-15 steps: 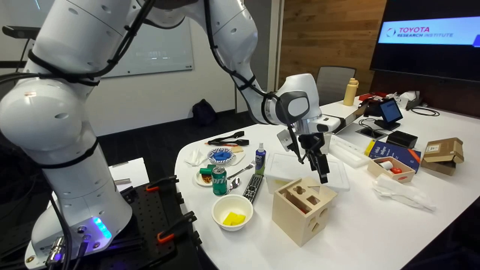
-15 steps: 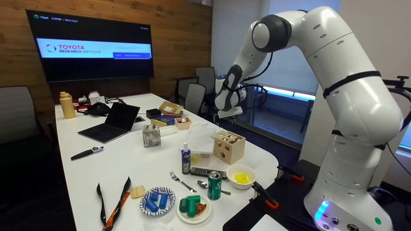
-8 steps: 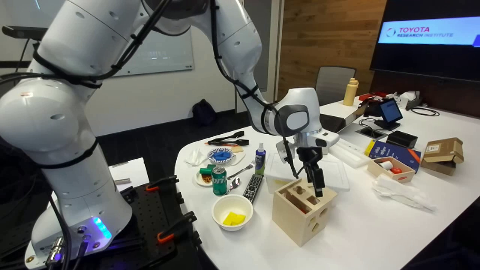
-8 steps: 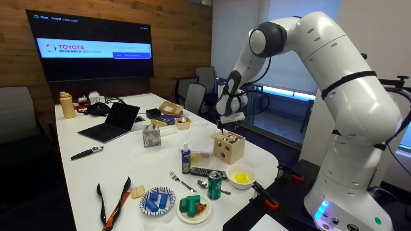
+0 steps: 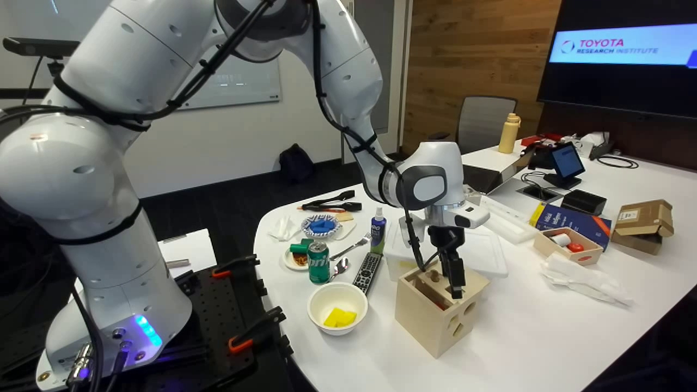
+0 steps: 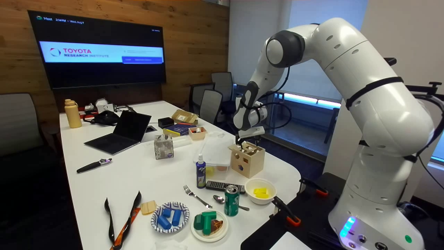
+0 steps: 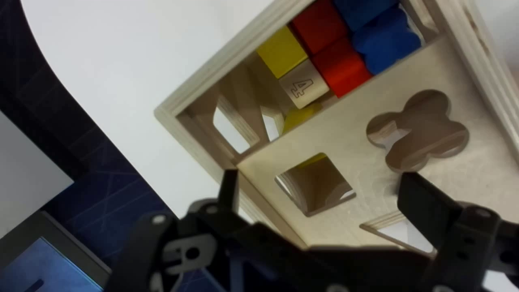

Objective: Move the blue bottle forwards then close the lid on the wooden toy box.

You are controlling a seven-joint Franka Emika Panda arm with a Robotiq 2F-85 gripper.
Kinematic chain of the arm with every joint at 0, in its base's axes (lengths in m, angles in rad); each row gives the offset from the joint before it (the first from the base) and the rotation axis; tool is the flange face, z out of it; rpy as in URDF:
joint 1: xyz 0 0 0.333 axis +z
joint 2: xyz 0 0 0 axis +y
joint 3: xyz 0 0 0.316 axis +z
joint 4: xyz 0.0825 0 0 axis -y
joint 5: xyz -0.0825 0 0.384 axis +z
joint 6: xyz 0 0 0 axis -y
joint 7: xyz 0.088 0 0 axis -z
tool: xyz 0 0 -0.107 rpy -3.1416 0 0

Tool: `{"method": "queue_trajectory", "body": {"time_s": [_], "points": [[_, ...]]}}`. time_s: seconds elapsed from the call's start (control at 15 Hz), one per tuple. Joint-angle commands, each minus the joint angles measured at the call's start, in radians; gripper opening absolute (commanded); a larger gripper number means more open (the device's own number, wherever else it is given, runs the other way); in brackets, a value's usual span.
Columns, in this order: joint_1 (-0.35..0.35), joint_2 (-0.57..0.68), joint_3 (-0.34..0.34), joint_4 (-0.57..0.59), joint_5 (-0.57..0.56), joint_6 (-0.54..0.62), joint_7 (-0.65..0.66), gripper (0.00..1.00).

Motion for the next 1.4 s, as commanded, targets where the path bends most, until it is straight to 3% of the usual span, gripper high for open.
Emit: {"method": "queue_trajectory", "body": {"time_s": [0.0, 0.53, 1.33], "points": [[0.007, -0.003, -0.006, 0.017, 0.032, -0.066, 0.010, 1.00], [-0.010, -0.027, 0.006, 0.018, 0.065, -0.213, 0.036, 1.00], [-0.046, -0.048, 0.029, -0.032, 0.107, -0.309, 0.048, 1.00]]}}
